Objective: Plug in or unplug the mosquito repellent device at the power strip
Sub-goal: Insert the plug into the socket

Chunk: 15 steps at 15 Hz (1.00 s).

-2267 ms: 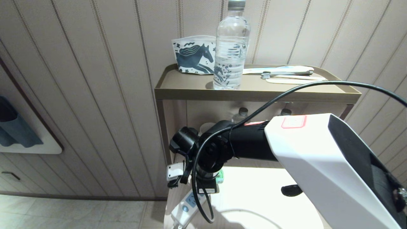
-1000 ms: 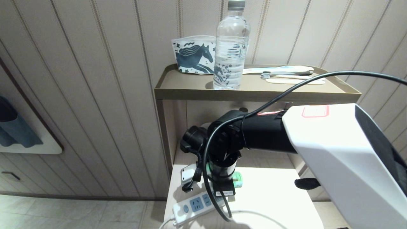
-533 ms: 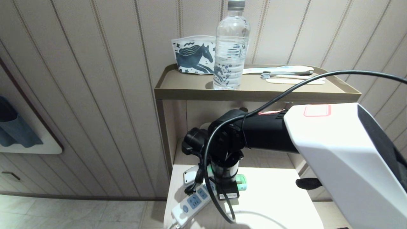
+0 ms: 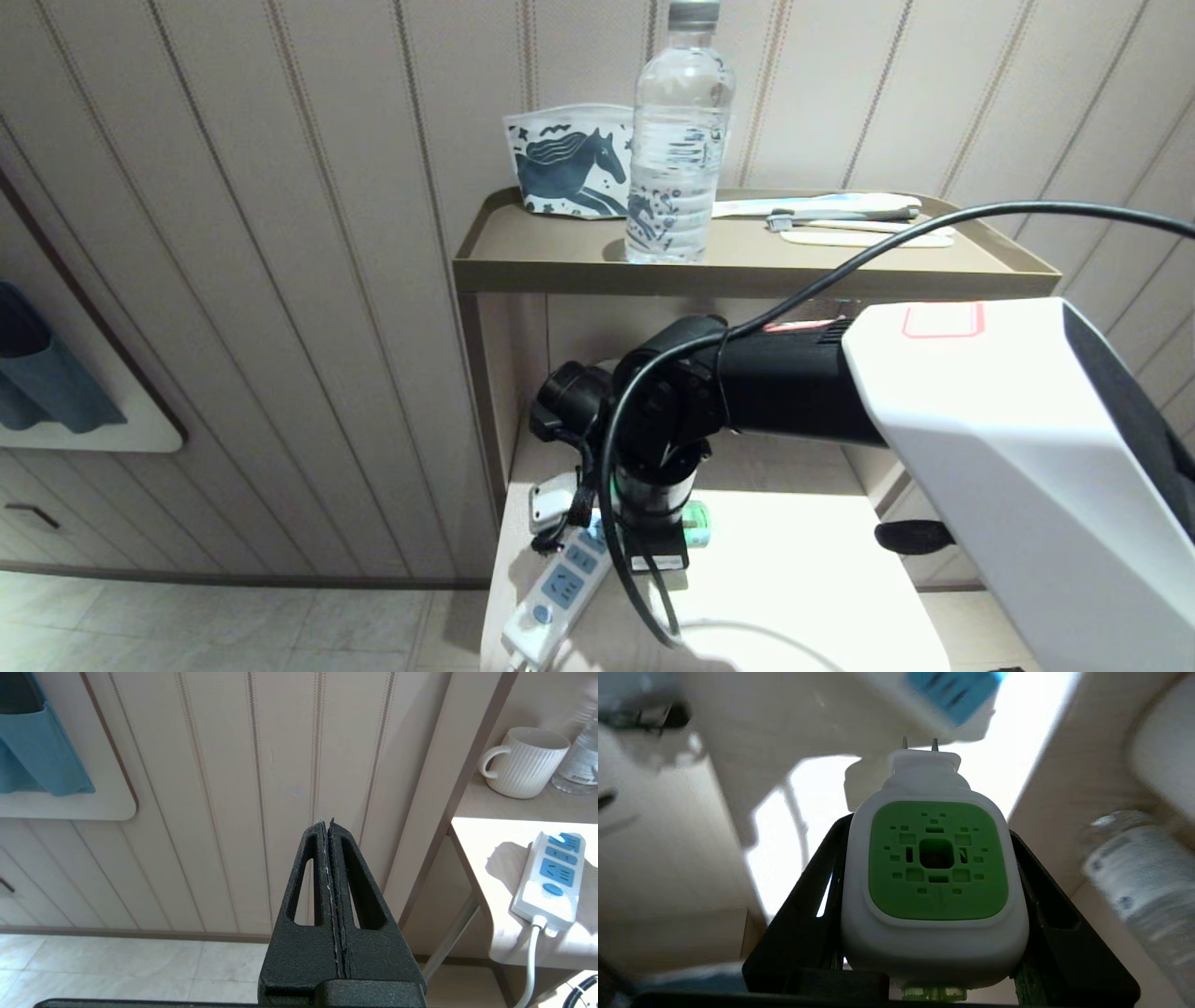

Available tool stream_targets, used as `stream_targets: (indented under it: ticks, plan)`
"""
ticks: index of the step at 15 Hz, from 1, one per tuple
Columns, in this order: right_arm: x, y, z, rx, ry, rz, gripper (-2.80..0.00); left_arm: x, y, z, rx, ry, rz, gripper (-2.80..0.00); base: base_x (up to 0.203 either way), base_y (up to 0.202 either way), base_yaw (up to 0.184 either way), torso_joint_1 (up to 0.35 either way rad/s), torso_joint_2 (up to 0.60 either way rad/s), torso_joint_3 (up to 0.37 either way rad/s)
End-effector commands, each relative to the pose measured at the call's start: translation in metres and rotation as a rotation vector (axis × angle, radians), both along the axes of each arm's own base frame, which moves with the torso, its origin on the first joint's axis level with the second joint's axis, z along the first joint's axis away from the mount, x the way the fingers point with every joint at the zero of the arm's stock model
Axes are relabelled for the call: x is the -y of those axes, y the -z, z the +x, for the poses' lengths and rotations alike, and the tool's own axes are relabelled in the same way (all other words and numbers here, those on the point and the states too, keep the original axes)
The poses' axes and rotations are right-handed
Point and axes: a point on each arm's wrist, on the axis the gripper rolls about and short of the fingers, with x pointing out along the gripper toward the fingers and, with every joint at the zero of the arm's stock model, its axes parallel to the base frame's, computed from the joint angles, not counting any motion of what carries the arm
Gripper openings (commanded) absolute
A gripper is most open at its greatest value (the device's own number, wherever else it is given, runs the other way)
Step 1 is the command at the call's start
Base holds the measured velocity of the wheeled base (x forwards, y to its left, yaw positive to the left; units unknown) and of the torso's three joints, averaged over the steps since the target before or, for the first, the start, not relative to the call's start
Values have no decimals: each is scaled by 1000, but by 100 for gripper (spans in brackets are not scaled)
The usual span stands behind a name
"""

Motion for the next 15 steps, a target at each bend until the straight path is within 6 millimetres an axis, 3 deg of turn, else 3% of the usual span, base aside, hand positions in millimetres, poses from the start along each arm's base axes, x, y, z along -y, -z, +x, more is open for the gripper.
stream_targets:
  ticks: [1, 8, 15]
  plan:
    - [-6, -3, 5, 55, 0, 59, -280, 0, 0, 0, 1, 2, 0, -280, 0, 0, 0, 0, 0, 0]
    - [-23, 20, 21, 119, 0, 122, -280, 0, 0, 0, 1, 1, -1, -280, 0, 0, 0, 0, 0, 0]
    - [-13, 26, 24, 74, -1, 58, -280, 0, 0, 0, 1, 0, 0, -280, 0, 0, 0, 0, 0, 0]
